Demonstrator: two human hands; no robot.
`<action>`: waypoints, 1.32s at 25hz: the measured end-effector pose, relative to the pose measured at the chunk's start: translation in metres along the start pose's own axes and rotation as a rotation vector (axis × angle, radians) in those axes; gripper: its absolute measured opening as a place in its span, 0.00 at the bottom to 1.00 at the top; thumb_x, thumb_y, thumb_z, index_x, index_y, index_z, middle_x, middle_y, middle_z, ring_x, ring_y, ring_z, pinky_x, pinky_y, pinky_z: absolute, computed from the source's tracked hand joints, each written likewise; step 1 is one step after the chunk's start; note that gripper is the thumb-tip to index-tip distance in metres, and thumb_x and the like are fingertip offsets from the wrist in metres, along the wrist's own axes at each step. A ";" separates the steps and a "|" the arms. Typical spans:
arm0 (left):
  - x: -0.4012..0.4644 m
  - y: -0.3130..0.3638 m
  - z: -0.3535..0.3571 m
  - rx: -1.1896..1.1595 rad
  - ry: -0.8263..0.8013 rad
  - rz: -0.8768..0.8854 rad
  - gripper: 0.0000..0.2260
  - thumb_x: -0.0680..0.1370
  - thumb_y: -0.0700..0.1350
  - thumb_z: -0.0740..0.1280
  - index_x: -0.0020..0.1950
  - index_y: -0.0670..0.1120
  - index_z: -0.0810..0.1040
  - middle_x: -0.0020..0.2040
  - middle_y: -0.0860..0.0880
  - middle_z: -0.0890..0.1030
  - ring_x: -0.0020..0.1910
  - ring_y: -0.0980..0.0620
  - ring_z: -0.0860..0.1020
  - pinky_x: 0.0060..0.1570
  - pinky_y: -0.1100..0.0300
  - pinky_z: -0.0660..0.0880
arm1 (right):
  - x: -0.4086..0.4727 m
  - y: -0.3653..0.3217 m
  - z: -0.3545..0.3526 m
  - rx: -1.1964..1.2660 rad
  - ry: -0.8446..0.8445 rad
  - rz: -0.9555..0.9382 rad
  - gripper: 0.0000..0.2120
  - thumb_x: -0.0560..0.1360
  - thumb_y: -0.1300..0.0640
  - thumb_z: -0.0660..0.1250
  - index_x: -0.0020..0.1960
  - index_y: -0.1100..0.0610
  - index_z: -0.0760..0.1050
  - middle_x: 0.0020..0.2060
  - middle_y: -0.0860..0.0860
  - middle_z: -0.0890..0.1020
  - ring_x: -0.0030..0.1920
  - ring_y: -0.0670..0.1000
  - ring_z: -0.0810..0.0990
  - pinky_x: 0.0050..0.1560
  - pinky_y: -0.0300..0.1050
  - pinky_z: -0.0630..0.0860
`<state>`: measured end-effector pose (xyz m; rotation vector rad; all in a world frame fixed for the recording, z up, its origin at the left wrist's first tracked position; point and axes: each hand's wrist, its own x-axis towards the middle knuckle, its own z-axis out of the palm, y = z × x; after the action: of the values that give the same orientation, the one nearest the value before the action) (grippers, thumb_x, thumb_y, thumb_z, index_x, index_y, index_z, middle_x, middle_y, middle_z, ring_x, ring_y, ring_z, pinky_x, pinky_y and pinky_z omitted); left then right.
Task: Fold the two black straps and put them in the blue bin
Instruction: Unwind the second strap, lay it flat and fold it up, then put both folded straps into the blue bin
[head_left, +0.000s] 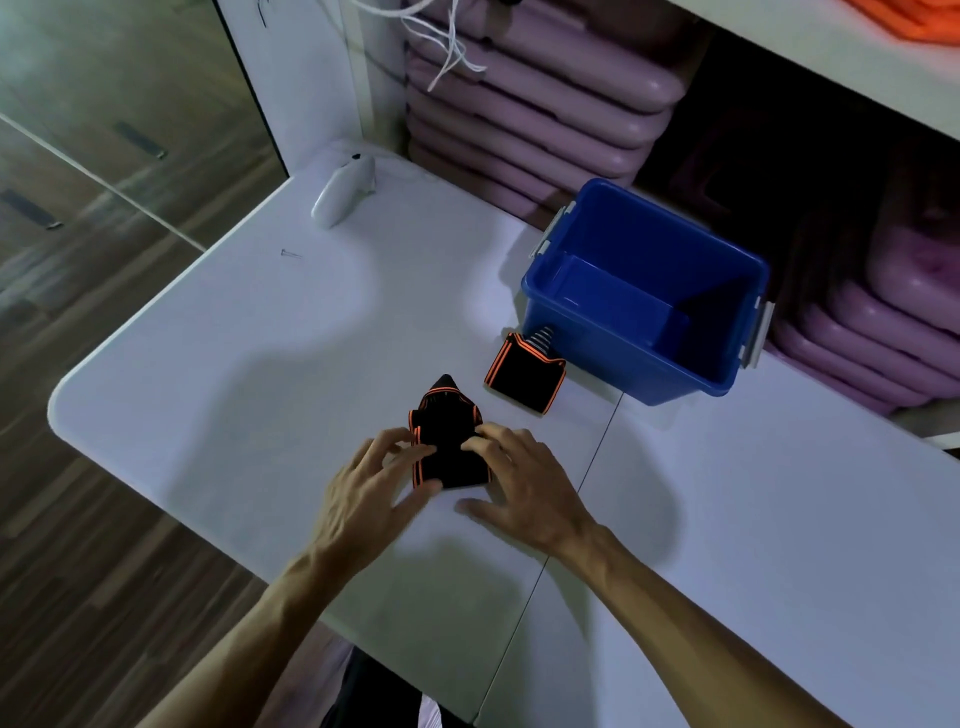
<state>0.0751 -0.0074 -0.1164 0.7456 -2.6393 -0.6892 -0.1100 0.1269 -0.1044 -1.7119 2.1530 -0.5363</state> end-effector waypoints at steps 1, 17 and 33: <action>-0.002 -0.004 -0.001 0.068 -0.049 0.031 0.23 0.73 0.59 0.69 0.64 0.51 0.75 0.63 0.50 0.74 0.55 0.52 0.77 0.44 0.57 0.78 | -0.001 0.001 0.000 -0.038 -0.003 -0.018 0.26 0.75 0.44 0.69 0.69 0.52 0.68 0.68 0.51 0.71 0.59 0.55 0.72 0.54 0.53 0.75; 0.075 -0.020 -0.032 -0.691 -0.424 -0.284 0.17 0.75 0.50 0.69 0.62 0.51 0.74 0.57 0.54 0.80 0.54 0.61 0.78 0.50 0.63 0.73 | 0.048 0.002 -0.039 0.542 -0.182 0.279 0.17 0.75 0.52 0.67 0.63 0.52 0.70 0.63 0.47 0.75 0.62 0.45 0.74 0.58 0.41 0.72; 0.031 0.007 0.000 -0.307 -0.315 0.268 0.28 0.77 0.46 0.67 0.75 0.54 0.62 0.75 0.48 0.63 0.72 0.51 0.65 0.67 0.51 0.70 | -0.033 -0.018 0.003 0.074 0.077 0.195 0.31 0.78 0.45 0.64 0.75 0.59 0.61 0.74 0.55 0.66 0.69 0.56 0.65 0.69 0.54 0.68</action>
<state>0.0474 -0.0197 -0.1076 0.2054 -2.7346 -1.1754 -0.0866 0.1554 -0.0971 -1.4455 2.2919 -0.6273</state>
